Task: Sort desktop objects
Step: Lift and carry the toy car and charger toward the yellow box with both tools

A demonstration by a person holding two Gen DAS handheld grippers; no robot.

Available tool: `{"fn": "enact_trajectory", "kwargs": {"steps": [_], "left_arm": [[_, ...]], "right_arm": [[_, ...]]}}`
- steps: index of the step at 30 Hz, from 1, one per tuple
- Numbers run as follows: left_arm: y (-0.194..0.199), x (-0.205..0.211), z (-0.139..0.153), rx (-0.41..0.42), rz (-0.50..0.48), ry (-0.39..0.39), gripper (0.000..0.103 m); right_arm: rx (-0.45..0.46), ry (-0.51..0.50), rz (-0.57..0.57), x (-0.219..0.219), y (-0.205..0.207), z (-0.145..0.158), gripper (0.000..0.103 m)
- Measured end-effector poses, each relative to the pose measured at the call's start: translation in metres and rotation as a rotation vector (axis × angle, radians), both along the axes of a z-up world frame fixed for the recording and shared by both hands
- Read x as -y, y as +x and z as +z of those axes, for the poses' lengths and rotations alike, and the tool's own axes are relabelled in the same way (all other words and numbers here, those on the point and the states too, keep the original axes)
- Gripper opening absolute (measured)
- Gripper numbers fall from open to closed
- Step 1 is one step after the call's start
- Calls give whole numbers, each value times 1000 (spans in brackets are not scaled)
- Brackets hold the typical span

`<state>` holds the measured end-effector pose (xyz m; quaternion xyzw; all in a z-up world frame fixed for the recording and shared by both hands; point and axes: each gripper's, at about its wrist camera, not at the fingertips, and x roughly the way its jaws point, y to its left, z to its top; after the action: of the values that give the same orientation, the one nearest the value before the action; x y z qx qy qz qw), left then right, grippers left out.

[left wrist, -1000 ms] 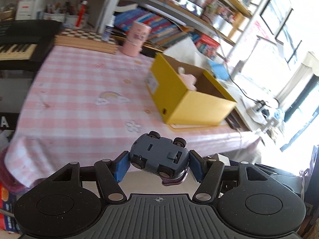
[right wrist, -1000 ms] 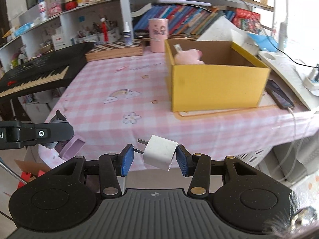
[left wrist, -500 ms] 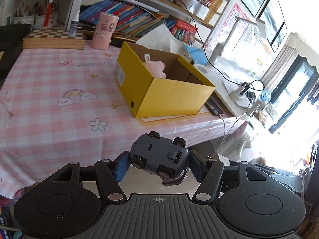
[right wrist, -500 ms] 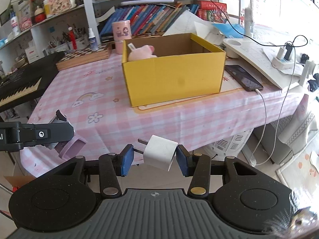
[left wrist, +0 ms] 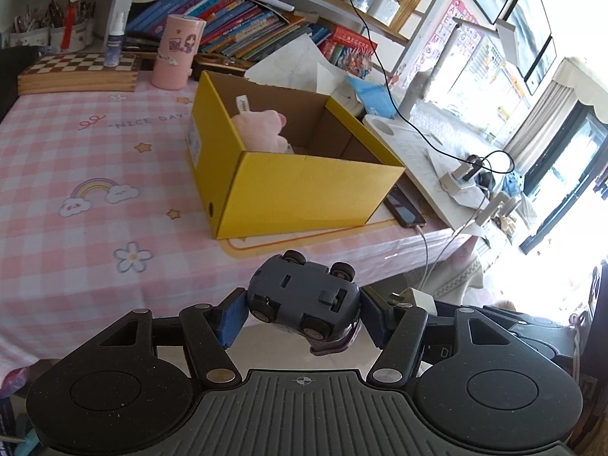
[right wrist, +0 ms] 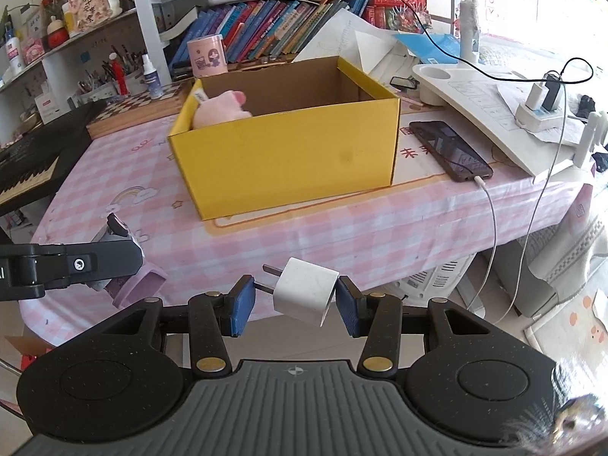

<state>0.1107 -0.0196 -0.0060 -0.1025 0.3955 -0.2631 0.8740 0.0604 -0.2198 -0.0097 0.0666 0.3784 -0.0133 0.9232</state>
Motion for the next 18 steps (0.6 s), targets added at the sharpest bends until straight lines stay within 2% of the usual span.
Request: {"fn": "enact_trajectory", "kwargs": {"steps": [6,12,18], "left_arm": [[13,27,5,27,31,23,63],[25,56,21,118,55,70,63],[55,85,36,201,82,127,63]], "right_arm": [[-10,14,38,27,23,-3,44],[27,28,67,55,43,1,44],[82,26,99,84,65,12,44]]}}
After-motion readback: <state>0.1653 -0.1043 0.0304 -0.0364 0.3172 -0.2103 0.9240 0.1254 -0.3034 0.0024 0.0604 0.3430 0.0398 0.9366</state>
